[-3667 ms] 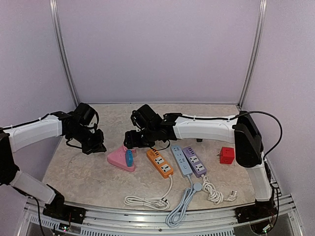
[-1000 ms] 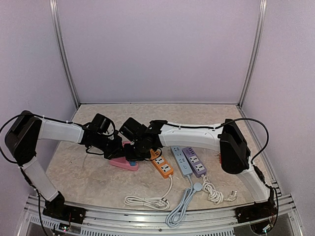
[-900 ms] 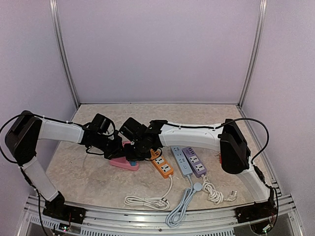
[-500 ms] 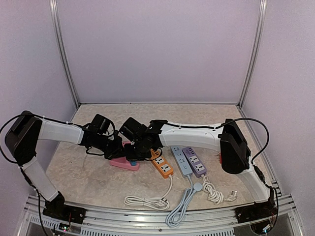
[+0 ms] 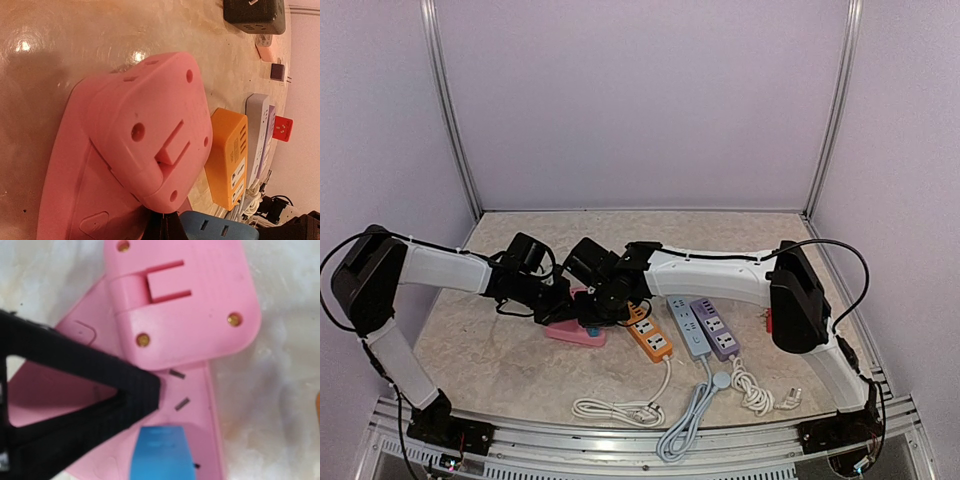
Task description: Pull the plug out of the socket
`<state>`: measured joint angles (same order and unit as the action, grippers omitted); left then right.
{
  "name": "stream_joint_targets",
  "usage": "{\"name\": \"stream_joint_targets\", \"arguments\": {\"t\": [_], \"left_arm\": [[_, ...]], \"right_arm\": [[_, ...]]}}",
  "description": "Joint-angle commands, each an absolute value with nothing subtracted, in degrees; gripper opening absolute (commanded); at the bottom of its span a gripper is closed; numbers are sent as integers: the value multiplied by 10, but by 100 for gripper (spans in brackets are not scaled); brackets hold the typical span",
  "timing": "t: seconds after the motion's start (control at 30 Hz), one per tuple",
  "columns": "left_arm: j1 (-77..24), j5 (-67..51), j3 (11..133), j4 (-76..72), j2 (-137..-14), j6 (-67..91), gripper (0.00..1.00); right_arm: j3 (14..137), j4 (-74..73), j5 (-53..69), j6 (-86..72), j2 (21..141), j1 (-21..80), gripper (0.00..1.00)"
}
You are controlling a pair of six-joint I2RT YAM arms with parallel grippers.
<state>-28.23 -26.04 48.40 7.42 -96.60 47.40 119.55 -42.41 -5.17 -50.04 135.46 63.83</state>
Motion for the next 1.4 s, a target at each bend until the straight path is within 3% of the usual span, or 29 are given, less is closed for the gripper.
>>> {"name": "stream_joint_targets", "arguments": {"t": [0.0,0.33,0.9,1.37], "left_arm": [[-279,-174,439,214,-1017,471,0],[-283,-172,446,221,-1013,468,0],[-307,-158,618,328,-925,426,0],[-309,-126,680,366,-948,457,0]], "right_arm": [[1224,-428,-104,-504,1263,628,0],[1211,-432,-111,-505,1249,621,0],[934,-231,-49,-477,1110,450,0],[888,-73,145,-441,1195,290,0]]}}
